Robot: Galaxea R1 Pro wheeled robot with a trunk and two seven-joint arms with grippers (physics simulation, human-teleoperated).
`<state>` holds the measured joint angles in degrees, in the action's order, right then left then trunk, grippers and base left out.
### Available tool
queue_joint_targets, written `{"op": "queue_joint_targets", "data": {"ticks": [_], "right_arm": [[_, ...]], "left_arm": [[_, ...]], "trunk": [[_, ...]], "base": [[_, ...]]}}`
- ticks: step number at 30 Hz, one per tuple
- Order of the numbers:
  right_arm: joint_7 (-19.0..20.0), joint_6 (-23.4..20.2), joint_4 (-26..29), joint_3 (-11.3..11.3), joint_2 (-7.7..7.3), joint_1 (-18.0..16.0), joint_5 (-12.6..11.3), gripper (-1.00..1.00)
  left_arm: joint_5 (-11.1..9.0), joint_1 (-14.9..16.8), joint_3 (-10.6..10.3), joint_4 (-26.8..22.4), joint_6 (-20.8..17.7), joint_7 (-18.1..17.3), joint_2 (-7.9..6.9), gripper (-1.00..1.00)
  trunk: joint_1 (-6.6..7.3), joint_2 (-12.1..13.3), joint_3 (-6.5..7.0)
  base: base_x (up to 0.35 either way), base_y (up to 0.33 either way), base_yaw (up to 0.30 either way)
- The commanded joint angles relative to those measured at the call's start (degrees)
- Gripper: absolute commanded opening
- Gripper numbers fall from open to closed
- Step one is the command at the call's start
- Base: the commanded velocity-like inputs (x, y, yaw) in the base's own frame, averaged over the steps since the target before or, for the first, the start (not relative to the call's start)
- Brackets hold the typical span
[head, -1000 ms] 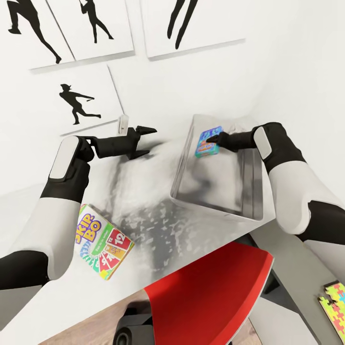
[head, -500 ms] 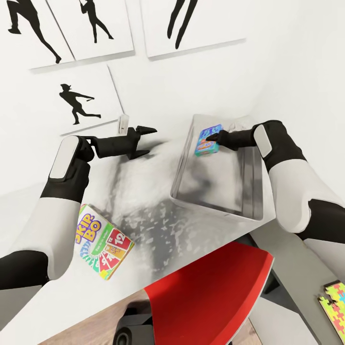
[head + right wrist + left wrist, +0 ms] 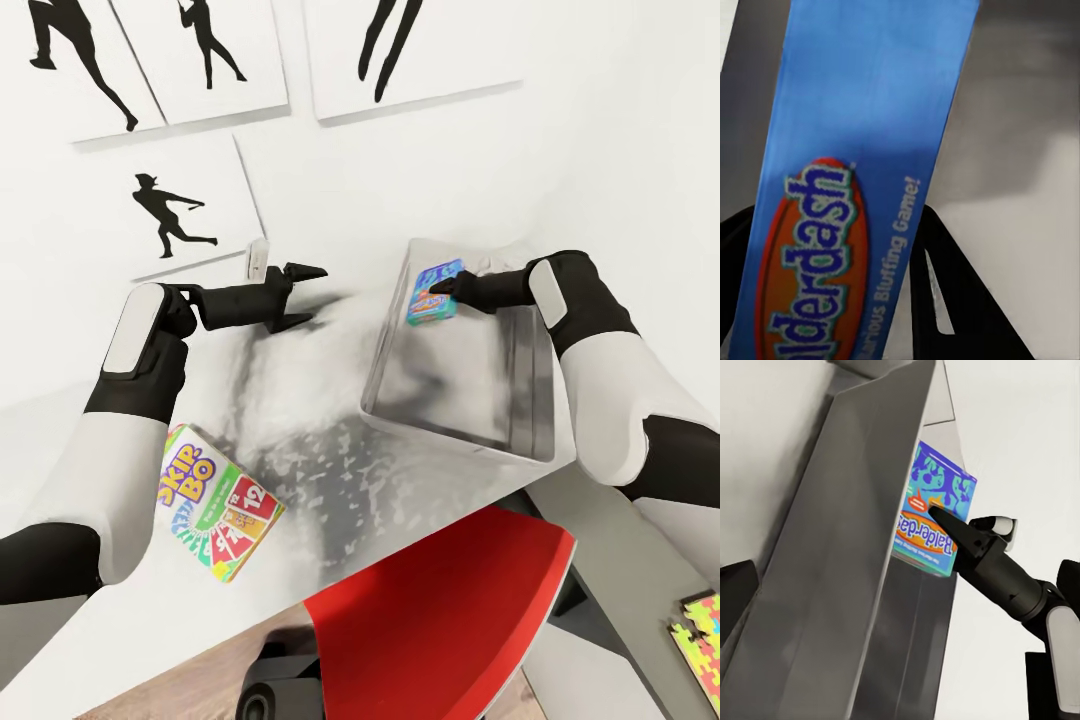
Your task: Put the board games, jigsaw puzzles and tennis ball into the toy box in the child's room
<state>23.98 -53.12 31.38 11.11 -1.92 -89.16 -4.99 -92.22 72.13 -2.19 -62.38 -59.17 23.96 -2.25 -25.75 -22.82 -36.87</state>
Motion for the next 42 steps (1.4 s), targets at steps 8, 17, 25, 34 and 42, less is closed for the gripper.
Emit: {"op": "queue_joint_targets", "data": {"ticks": [8, 17, 25, 34, 42], "right_arm": [[-0.16, -0.39, 0.01, 0.15, -0.22, 0.01, -0.55, -1.0], [-0.16, -0.37, 0.01, 0.14, -0.65, 0.03, -0.55, -1.0], [-0.16, -0.33, 0.01, 0.14, -0.88, 0.04, -0.53, -1.0], [-0.16, -0.32, 0.02, 0.14, -1.02, 0.04, -0.33, -1.0], [-0.17, -0.32, 0.0, 0.19, -1.02, 0.0, -0.23, -1.0]], "left_arm": [[-0.59, 0.03, -0.13, -0.02, -0.02, 0.56, -0.05, 1.0], [-0.59, 0.03, -0.16, -0.02, -0.03, 0.56, -0.11, 1.0], [-0.59, 0.03, -0.18, -0.02, -0.03, 0.56, -0.12, 1.0], [-0.59, 0.01, -0.18, -0.02, 0.0, 0.56, -0.12, 1.0], [-0.59, -0.04, -0.18, -0.02, 0.0, 0.56, -0.12, 1.0]], "trunk": [[-0.03, -0.09, -0.08], [-0.03, -0.09, -0.08], [-0.03, -0.09, -0.08], [-0.03, -0.09, -0.08], [-0.03, -0.09, -0.36]], "base": [[0.0, 0.0, 0.082], [0.0, 0.0, 0.018], [0.0, 0.0, 0.004], [0.0, 0.0, 0.001], [0.0, 0.0, 0.0]]}}
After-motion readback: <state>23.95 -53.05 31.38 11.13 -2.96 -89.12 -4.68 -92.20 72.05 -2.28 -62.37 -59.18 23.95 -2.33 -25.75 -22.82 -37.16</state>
